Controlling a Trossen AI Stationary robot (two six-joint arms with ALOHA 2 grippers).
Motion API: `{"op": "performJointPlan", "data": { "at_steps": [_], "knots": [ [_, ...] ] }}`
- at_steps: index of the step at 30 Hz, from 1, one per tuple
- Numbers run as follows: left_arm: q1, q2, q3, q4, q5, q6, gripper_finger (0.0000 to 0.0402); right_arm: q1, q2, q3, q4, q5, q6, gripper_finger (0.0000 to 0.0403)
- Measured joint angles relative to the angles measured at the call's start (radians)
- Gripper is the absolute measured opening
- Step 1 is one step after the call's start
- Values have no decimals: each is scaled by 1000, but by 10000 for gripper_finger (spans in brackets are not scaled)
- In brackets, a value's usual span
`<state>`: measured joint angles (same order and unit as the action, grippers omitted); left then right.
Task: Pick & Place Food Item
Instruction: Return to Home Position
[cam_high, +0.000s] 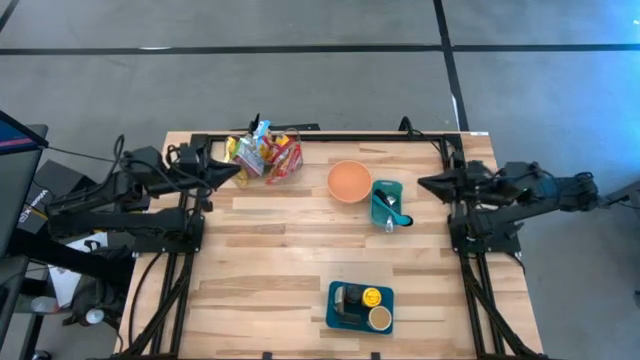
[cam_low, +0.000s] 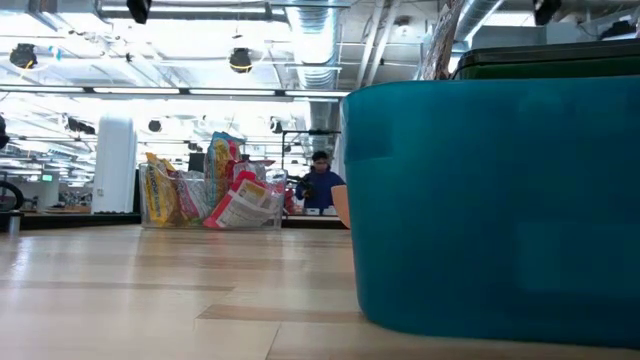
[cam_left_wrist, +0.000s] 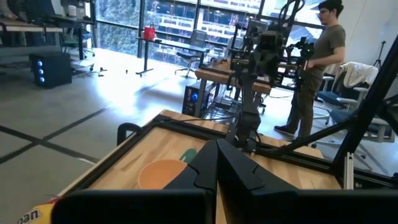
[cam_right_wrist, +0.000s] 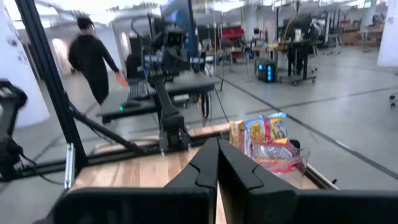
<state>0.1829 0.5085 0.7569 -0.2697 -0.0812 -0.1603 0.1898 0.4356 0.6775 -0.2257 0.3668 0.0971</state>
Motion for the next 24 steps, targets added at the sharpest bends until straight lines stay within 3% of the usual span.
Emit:
{"op": "performJointPlan", "data": {
  "at_steps": [11,18,24],
  "knots": [
    [0,-59,-2,-48,0,33,1,0,-268,-137,0,-1,8,1],
    [0,-160,-76,-43,0,59,1,0,-417,-203,-18,-3,8,1],
    [0,-294,-143,-35,-8,53,1,0,-425,-216,-42,-3,8,1]
  ]
}}
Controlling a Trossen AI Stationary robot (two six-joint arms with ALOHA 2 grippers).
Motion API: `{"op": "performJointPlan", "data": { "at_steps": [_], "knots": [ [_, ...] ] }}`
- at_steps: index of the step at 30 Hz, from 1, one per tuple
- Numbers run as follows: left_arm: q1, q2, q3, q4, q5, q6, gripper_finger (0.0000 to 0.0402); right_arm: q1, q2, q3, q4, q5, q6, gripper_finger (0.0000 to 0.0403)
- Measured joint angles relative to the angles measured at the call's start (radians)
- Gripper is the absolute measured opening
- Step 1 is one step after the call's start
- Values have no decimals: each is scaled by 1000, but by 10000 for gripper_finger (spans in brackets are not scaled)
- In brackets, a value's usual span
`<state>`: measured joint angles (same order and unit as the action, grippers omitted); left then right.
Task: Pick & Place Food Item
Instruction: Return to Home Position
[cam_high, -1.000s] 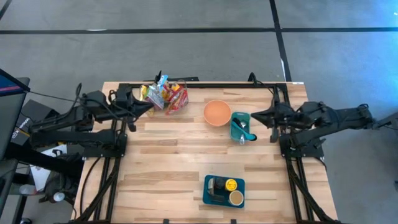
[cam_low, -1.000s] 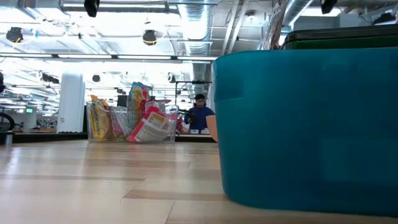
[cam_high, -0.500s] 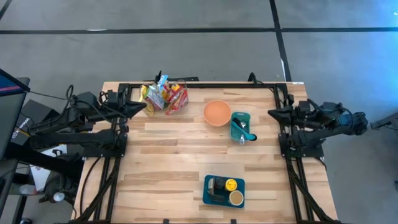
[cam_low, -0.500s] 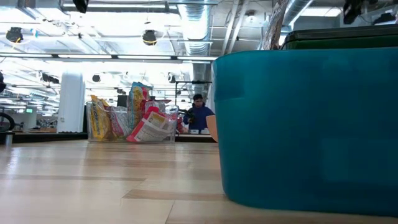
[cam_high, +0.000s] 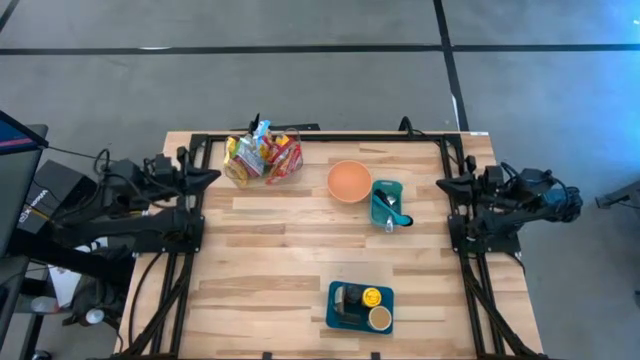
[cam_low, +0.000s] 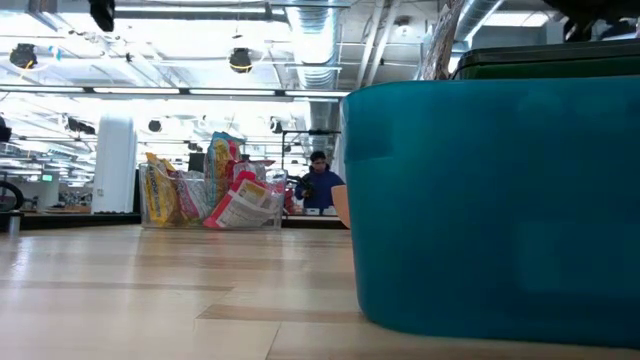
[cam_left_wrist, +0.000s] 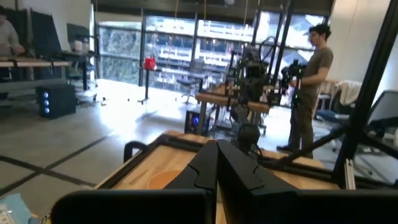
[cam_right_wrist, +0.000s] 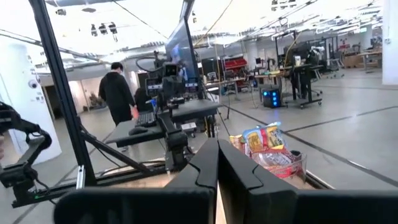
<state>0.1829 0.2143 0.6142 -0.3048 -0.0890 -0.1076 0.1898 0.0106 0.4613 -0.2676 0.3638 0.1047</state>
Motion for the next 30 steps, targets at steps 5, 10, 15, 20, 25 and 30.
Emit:
{"op": "performJointPlan", "data": {
  "at_steps": [5,10,15,20,25,30],
  "knots": [
    [0,-97,-59,9,-1,-4,1,0,8,0,-6,0,0,1],
    [0,-166,-123,35,0,-4,1,0,8,-6,4,0,0,1],
    [0,-213,-197,126,0,-3,1,0,-2,-75,98,0,-14,1],
    [0,-203,-255,206,0,-2,1,0,-6,-134,145,0,-18,1],
    [0,-202,-354,348,0,-4,1,0,-6,-184,185,-4,-1,1],
    [0,-202,-456,449,0,-6,1,0,-6,-247,252,-21,0,1]
  ]
}}
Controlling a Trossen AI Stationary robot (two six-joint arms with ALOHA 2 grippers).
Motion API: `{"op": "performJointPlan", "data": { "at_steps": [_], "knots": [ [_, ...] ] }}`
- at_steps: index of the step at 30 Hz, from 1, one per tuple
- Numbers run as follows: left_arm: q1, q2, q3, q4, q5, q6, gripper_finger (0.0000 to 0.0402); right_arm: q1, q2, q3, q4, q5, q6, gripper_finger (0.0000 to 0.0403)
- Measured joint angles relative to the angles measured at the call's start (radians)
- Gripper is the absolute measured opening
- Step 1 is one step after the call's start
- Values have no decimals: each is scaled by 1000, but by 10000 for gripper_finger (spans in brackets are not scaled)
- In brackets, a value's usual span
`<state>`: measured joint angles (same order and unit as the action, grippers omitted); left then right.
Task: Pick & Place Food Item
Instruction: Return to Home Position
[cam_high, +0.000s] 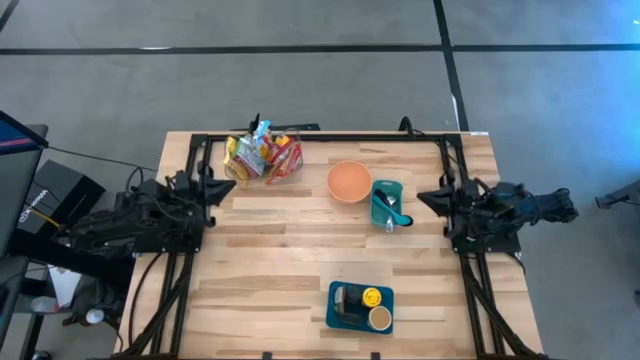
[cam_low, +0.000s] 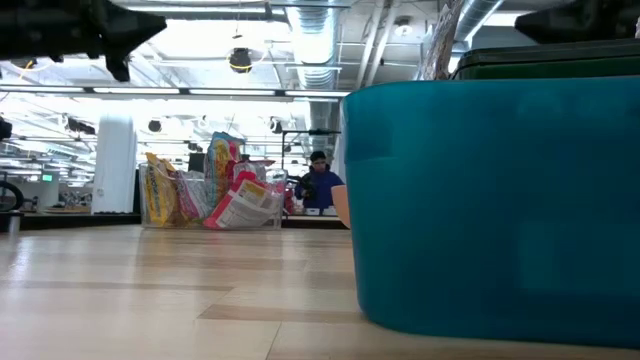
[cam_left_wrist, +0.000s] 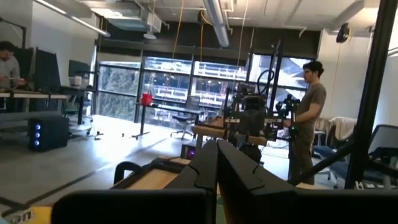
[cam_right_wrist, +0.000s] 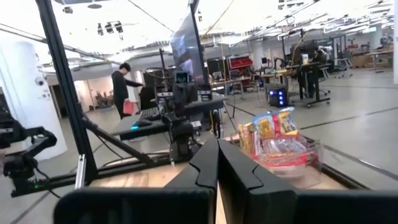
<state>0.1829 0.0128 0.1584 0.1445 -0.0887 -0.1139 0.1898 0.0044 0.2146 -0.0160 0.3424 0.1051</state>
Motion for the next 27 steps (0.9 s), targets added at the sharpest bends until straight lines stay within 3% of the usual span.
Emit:
{"op": "performJointPlan", "data": {
  "at_steps": [16,27],
  "knots": [
    [0,0,-151,43,52,-49,1,0,-1,-149,85,-58,22,1],
    [0,3,-152,14,105,-49,1,0,5,-205,60,-141,25,1]
  ]
}}
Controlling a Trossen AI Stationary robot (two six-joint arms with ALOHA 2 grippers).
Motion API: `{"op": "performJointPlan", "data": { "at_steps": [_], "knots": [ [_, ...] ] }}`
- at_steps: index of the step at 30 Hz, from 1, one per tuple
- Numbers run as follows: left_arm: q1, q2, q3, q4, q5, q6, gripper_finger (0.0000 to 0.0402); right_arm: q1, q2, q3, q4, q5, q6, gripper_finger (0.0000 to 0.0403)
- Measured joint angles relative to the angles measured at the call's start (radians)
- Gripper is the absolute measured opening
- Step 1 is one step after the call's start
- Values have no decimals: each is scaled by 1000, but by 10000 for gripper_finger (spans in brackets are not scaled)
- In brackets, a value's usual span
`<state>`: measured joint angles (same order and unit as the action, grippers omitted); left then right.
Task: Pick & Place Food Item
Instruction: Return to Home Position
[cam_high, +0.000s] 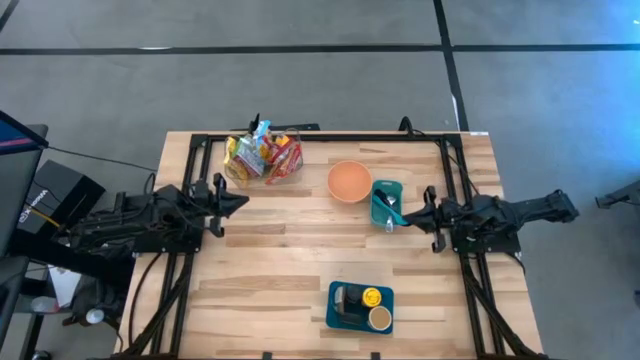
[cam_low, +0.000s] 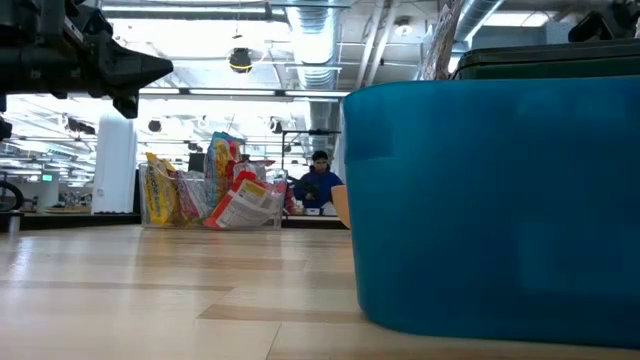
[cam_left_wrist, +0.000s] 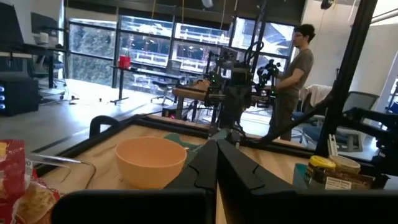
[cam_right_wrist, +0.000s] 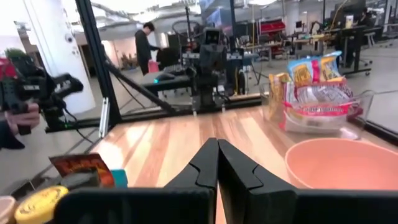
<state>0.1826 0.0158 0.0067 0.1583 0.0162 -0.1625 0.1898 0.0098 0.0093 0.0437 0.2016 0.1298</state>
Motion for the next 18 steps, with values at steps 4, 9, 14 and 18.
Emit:
{"op": "performJointPlan", "data": {
  "at_steps": [4,9,14,18],
  "knots": [
    [0,0,0,-13,0,0,1,0,17,0,-1,-2,-6,1],
    [0,0,0,-9,0,0,1,0,36,0,-1,1,-6,1],
    [0,0,0,-8,0,0,1,0,37,0,-1,2,-6,1],
    [0,0,0,-8,0,0,1,0,37,0,-1,2,-6,1]
  ]
}}
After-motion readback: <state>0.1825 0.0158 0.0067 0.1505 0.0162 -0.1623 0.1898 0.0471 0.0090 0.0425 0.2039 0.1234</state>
